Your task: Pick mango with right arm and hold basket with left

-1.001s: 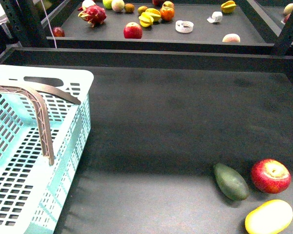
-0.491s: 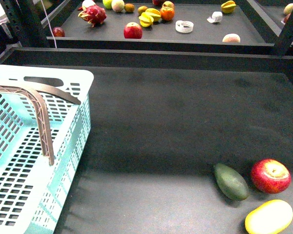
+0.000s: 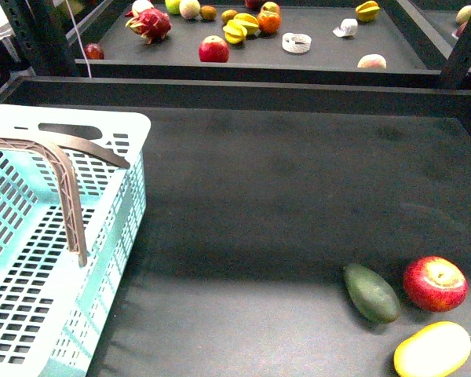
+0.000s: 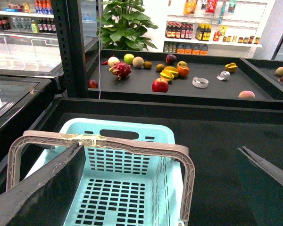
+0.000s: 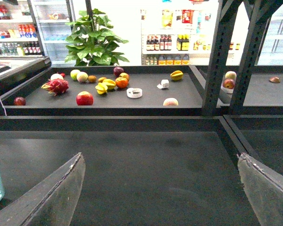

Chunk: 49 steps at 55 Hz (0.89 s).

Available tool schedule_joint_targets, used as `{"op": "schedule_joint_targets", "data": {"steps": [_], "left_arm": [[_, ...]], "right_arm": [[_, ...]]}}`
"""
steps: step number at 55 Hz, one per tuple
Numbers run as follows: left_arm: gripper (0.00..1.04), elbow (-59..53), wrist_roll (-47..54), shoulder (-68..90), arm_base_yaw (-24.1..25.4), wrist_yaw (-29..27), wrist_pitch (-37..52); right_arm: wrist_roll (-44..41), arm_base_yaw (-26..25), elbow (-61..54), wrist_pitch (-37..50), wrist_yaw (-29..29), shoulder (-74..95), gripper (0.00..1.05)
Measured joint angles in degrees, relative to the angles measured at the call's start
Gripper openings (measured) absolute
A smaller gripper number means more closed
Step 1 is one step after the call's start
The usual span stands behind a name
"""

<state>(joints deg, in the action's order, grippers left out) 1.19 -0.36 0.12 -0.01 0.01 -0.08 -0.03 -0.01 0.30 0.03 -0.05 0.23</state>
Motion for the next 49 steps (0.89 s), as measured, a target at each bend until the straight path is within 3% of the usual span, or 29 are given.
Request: {"op": "schedule_joint_targets", "data": {"steps": [49], "left_arm": [[0.99, 0.00, 0.00, 0.00, 0.00, 0.00, 0.00]], "right_arm": [[0.00, 0.00, 0.00, 0.00, 0.00, 0.00, 0.97]]}}
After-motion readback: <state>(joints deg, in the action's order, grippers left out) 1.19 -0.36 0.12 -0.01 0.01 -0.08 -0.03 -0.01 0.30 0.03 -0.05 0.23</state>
